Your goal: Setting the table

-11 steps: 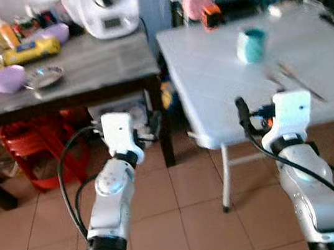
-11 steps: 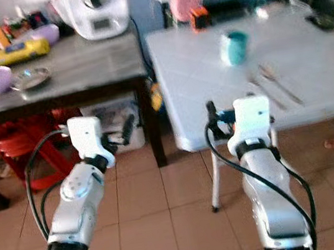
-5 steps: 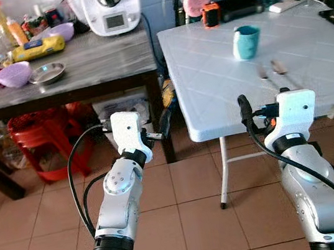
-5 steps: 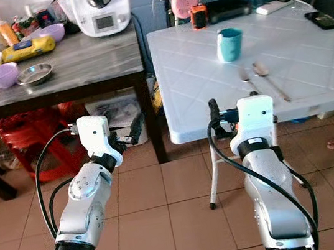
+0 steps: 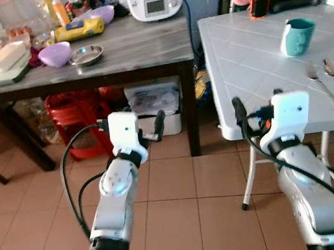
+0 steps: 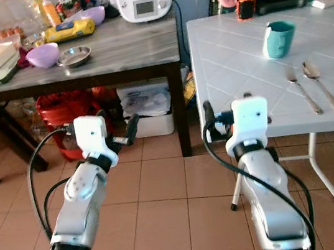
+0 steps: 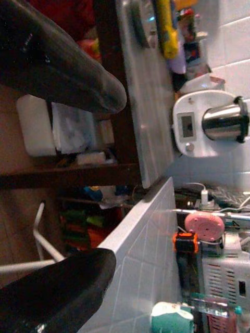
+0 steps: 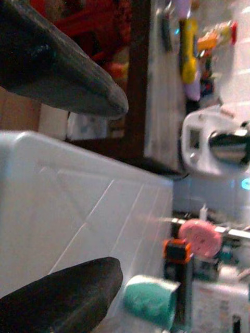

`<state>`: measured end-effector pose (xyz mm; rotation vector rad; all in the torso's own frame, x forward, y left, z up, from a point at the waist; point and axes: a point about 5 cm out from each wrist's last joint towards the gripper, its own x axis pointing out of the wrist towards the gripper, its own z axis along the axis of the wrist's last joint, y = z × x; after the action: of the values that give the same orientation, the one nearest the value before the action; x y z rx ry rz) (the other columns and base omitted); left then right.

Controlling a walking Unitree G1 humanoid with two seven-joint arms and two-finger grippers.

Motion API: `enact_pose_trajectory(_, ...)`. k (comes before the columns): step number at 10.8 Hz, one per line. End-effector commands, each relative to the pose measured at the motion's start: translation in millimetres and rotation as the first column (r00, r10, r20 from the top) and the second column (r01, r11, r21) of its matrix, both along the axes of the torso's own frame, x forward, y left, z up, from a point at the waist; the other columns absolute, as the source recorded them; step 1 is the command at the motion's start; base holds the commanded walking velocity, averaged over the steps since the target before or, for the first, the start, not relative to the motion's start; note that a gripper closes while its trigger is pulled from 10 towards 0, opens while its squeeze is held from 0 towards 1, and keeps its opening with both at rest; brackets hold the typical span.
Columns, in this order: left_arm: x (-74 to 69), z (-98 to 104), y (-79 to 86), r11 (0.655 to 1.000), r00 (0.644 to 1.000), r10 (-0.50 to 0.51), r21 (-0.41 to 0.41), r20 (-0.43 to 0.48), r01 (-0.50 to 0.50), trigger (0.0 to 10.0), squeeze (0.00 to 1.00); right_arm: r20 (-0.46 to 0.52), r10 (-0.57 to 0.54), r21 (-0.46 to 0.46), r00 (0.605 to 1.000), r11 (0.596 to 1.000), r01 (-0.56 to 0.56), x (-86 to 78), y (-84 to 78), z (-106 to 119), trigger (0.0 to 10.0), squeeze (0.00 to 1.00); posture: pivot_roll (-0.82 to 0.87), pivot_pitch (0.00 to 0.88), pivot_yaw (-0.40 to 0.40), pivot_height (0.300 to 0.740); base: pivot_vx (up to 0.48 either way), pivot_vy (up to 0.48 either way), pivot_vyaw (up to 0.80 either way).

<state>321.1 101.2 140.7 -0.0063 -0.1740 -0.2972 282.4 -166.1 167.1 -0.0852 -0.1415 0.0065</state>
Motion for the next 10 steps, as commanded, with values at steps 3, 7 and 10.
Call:
enact_pose_trajectory(3, -14.4, -26.2, 34.8, 0.983, 0.990, 0.141, 0.121, -0.005, -0.140, 10.0, 0.00, 0.005, 0.026, 0.038, 1.000, 0.999, -0.026, -4.3, 9.0, -5.4, 10.0, 0.00, -0.17, 0.079, 0.089, 0.740, 0.000, 0.000, 0.00)
enact_pose_trajectory(7, -39.3, -43.8, 90.5, 0.917, 0.952, 0.304, 0.266, 0.021, -0.298, 10.0, 0.00, -0.034, 0.114, 0.083, 0.993, 0.990, -0.111, -11.6, 28.9, -27.2, 10.0, 0.00, -0.05, 0.092, 0.087, 0.740, 0.000, 0.000, 0.00)
enact_pose_trajectory(10, -39.8, -39.4, 83.7, 0.923, 0.958, 0.283, 0.260, 0.038, -0.283, 10.0, 0.00, -0.031, 0.148, 0.118, 0.988, 0.983, -0.144, -7.4, 37.0, -28.1, 10.0, 0.00, -0.02, 0.093, 0.075, 0.740, 0.000, 0.000, 0.27)
